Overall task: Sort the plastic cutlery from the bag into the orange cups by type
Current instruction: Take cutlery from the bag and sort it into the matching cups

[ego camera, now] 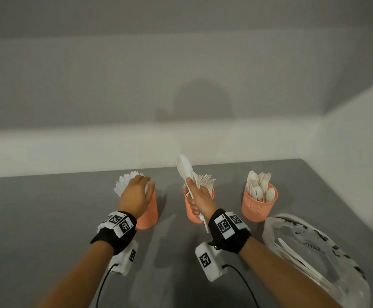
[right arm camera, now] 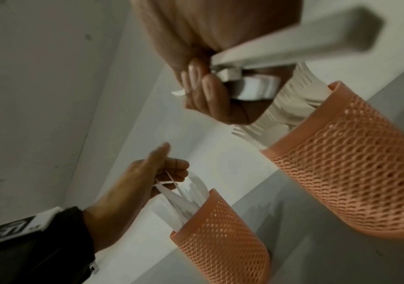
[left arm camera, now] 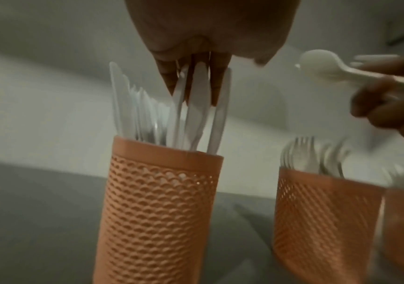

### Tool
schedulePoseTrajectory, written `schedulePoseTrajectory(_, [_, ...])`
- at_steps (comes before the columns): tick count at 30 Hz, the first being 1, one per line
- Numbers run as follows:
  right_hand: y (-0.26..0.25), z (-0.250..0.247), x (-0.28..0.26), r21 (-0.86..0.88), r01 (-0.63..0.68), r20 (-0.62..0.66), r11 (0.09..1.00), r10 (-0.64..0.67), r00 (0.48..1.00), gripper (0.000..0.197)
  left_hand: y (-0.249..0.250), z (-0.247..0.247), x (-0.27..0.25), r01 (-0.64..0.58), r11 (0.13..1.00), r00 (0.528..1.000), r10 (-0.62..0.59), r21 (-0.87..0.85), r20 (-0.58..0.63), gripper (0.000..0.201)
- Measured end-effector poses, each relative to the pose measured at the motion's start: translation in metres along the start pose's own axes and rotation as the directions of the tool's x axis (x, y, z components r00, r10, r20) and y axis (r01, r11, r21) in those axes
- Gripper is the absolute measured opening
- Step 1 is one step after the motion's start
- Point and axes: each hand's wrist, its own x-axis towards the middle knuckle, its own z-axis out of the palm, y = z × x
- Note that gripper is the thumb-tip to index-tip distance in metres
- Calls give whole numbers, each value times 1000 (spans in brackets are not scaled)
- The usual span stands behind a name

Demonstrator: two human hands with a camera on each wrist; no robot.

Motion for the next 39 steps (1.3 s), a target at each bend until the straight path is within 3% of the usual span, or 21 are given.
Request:
schedulePoseTrajectory(5, [1,1,-1,22,11,-32,1000,-11,999,41,-3,2,-10,-151,954,988,141,257,58,42])
schedulePoseTrajectory(8, [0,1,-2,49,16,-37,999,-14,999,41,-3,1,-8,-113,932,993,99,345,60,53])
schedulePoseTrajectory(10, [1,1,-1,55,27,-29,998,-25,999,40,5,-2,-7,-85,967,996,91,239,-11,58])
schedulePoseTrajectory(12, [3,2,-1,76,31,10,997,-32,999,39,24,-7,-5,-84,996,993,84,4,-86,54])
schedulePoseTrajectory(15, [4,2,-6,53,38,74,998,-42,996,34,58,-12,6,-2,928,994,-38,-373,-99,40])
schedulePoseTrajectory(18, [4,-4,-14,29,63,173,998,-67,983,30,85,-14,22,163,817,986,-148,-553,73,35])
schedulePoseTrajectory(22, [0,-18,-18,57,-3,301,998,-14,954,30,95,-22,32,327,706,930,-121,-629,348,19])
schedulePoseTrajectory(26, [-1,-31,-18,33,-37,362,999,22,932,30,100,-21,31,331,709,921,-101,-623,375,21])
schedulePoseTrajectory(29, [-1,-32,-18,-13,-23,370,1000,26,929,29,97,-26,38,294,707,950,-141,-643,279,16])
schedulePoseTrajectory(32, [1,-32,-16,-32,-6,376,999,18,926,29,89,-44,50,254,590,965,-213,-766,156,14])
schedulePoseTrajectory(34, [3,-32,-13,-36,-8,353,999,20,935,30,79,-62,58,165,544,961,-276,-823,11,21])
schedulePoseTrajectory(37, [4,-31,-11,-11,-38,273,999,39,961,30,59,-86,60,13,673,907,-320,-739,-276,15])
schedulePoseTrajectory(39, [4,-30,-9,42,-71,229,997,59,972,29,46,-94,52,-63,777,875,-260,-626,-410,12])
